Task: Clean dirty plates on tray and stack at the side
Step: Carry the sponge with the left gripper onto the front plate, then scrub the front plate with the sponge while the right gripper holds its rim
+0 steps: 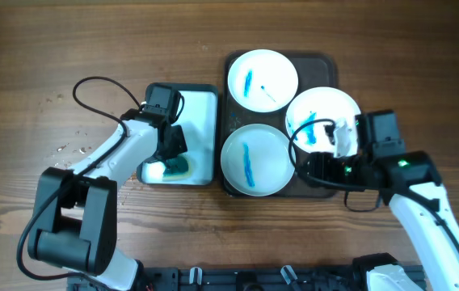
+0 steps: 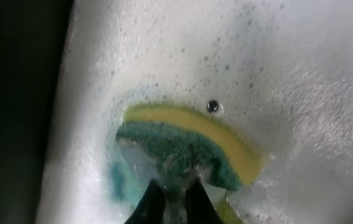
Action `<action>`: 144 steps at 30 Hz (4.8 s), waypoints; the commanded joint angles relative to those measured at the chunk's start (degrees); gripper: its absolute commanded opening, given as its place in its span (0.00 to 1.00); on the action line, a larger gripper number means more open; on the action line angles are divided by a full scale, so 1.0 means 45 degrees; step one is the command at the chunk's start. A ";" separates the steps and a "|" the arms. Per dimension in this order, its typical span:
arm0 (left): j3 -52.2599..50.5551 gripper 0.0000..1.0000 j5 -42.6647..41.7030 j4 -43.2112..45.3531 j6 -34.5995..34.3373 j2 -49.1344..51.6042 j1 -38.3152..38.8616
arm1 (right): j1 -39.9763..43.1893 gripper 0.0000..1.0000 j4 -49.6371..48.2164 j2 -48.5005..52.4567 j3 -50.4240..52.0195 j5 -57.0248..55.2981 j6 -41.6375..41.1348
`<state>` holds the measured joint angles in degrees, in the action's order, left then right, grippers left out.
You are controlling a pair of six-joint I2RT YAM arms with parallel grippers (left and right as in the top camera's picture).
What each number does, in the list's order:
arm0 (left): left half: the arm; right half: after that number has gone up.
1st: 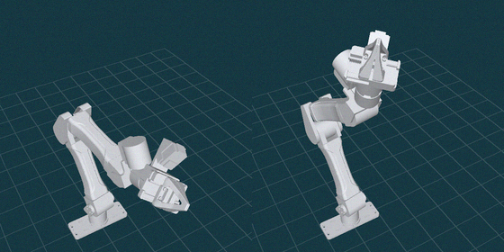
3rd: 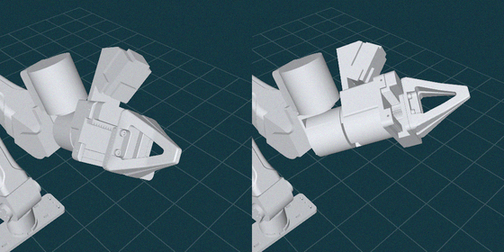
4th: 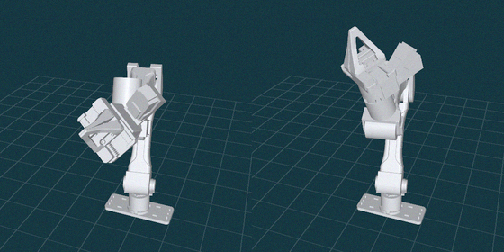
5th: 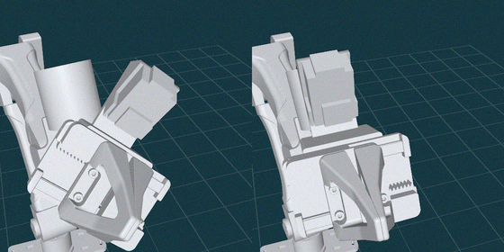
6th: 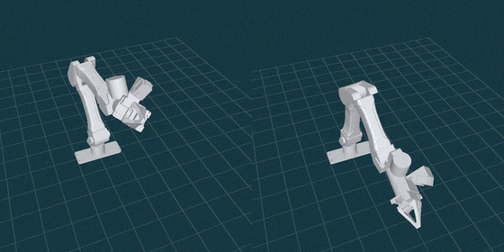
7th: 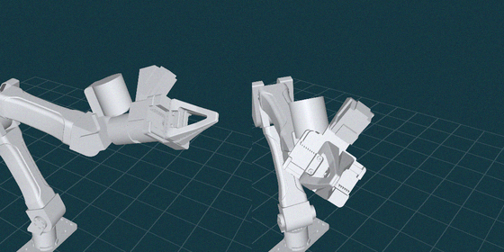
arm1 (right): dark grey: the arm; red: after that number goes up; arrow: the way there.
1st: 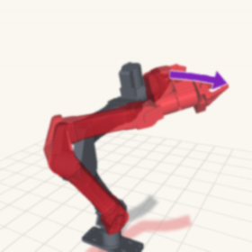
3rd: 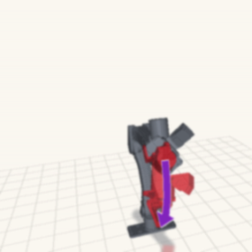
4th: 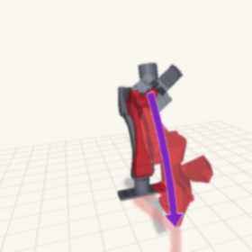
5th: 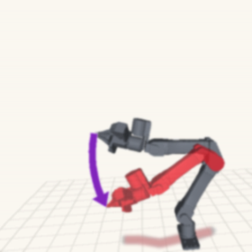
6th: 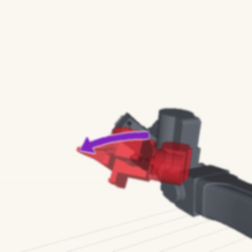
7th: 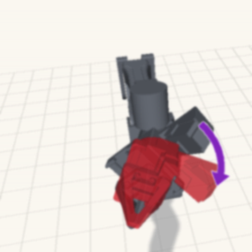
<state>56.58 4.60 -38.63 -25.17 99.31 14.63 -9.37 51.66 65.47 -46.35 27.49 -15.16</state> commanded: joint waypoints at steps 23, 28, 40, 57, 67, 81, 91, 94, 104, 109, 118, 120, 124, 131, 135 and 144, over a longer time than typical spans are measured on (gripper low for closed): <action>0.5280 0.04 -0.3109 -0.4357 0.1880 -0.1384 0.1957 | -0.1778 0.10 -0.6183 0.5571 0.1399 -0.5547 -0.3351; 0.4007 0.04 -0.3327 -0.2045 -0.0010 0.0044 0.3031 | -0.1773 0.04 -0.6159 0.5571 0.1399 -0.5542 -0.3395; 0.3667 0.04 -0.3881 0.1224 -0.0918 0.3905 0.4867 | -0.1773 0.04 -0.6207 0.5571 0.1399 -0.4964 -0.3682; 0.3857 0.04 -0.3415 0.1166 0.0549 0.3929 0.4731 | -0.1773 0.04 -0.6300 0.5571 0.1399 -0.4784 -0.3677; 0.3716 0.04 -0.7922 0.1447 0.0554 0.3968 0.5693 | -0.1773 0.04 -0.6513 0.5571 0.1399 -0.4779 -0.4979; 0.3730 0.04 -0.1671 -0.1719 0.1583 0.3837 0.2890 | -0.1773 0.04 -0.6732 0.5571 0.1399 -0.4779 -0.4974; 0.3823 0.04 -0.5960 0.0063 0.1821 0.3842 0.3468 | -0.1773 0.04 -0.6858 0.5571 0.1399 -0.4779 -0.5037; 0.3818 0.04 -0.7864 0.0937 0.1093 0.3939 0.4007 | -0.1773 0.04 -0.6912 0.5571 0.1399 -0.4779 -0.5659; 0.3711 0.04 -0.8286 0.3468 0.0102 0.4056 0.5503 | -0.1773 0.04 -0.6985 0.5571 0.1399 -0.4677 -0.5756; 0.3711 0.04 -0.7334 0.2239 0.0826 0.4056 0.4449 | -0.1773 0.04 -0.6999 0.5571 0.1399 -0.4478 -0.5761; 0.3745 0.04 -0.3079 -0.0481 0.2526 0.3832 0.2769 | -0.1773 0.04 -0.7004 0.5571 0.1399 -0.4483 -0.5761; 0.3881 0.04 -0.3075 -0.0466 0.2565 0.3619 0.2565 | -0.1773 0.04 -0.7004 0.5571 0.1399 -0.4483 -0.5761; 0.4133 0.04 -0.3308 0.0471 0.2497 0.3332 0.2628 | -0.1773 0.04 -0.7014 0.5571 0.1399 -0.4483 -0.5765; 0.4085 0.04 -0.4017 0.3599 0.1783 0.3852 0.4537 | -0.1773 0.04 -0.6994 0.5571 0.1399 -0.4478 -0.5736; 0.4085 0.04 -0.3910 0.4371 0.1472 0.4449 0.5673 | -0.1773 0.04 -0.6980 0.5571 0.1399 -0.4289 -0.5722; 0.4085 0.04 -0.5629 0.3721 0.0544 0.4585 0.6149 | -0.1773 0.04 -0.6989 0.5571 0.1399 -0.4187 -0.5717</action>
<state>75.09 -15.81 -18.41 -21.74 117.56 41.30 -17.43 20.21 89.76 -40.40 8.73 -40.93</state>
